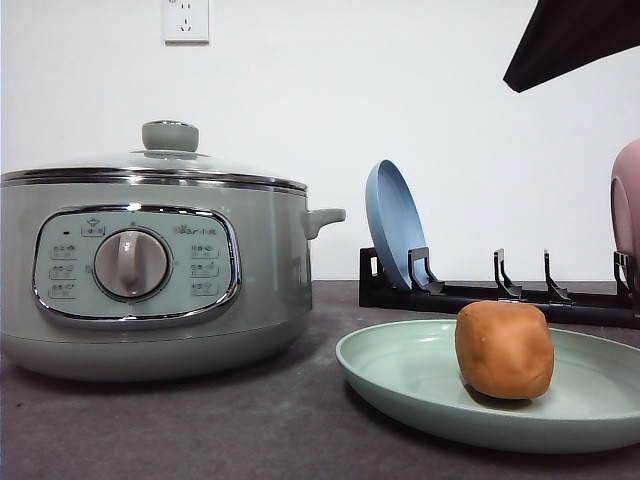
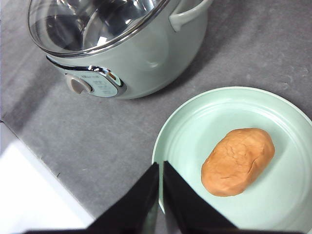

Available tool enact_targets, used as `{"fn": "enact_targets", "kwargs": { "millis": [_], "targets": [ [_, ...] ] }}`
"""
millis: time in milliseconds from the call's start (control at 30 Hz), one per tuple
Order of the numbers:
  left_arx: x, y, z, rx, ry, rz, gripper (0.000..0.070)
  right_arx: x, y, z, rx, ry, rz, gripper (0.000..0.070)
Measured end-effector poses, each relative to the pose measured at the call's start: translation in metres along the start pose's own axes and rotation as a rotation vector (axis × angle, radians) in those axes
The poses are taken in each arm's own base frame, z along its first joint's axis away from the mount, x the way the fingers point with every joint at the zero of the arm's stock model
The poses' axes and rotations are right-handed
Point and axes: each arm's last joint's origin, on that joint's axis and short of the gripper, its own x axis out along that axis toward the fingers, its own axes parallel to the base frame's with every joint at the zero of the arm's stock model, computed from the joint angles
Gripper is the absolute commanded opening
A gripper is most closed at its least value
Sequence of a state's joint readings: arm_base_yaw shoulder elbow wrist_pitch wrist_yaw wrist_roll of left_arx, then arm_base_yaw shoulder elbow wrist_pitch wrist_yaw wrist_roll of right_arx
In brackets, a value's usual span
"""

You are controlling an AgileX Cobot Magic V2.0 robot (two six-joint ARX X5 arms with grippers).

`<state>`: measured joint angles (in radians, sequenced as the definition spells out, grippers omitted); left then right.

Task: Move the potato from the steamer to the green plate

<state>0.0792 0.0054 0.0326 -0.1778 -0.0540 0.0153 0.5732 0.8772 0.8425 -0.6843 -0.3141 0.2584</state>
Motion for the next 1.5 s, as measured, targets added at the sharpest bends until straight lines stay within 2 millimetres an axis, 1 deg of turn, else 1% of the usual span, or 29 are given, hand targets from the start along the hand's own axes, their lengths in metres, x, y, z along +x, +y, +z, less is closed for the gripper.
{"fn": "enact_targets", "kwargs": {
  "millis": [1067,1133,1200,1333,1433,1500],
  "targets": [
    [0.0,0.0,0.0,-0.015,0.004,-0.001,0.0002,-0.002,-0.001,0.0,-0.011,-0.006,-0.008,0.0001],
    [0.0,0.0,0.0,-0.015,0.004,-0.002,0.0001,-0.007,-0.003,0.001,-0.041,-0.039,-0.033,0.0001],
    [0.0,0.0,0.0,-0.015,0.004,-0.001,0.0002,-0.014,-0.007,0.005,-0.065,-0.111,-0.077,0.0001],
    [0.0,0.0,0.0,-0.015,0.004,-0.002,0.0001,-0.044,-0.018,0.012,-0.082,-0.351,-0.165,0.0001],
    [0.0,0.0,0.0,-0.015,0.004,-0.002,0.0002,-0.067,-0.025,0.006,-0.088,-0.501,-0.254,0.0001],
    [0.0,0.0,0.0,-0.015,0.004,-0.001,0.0001,-0.078,-0.029,0.0,-0.103,-0.587,-0.322,0.0001]
  ]
}}
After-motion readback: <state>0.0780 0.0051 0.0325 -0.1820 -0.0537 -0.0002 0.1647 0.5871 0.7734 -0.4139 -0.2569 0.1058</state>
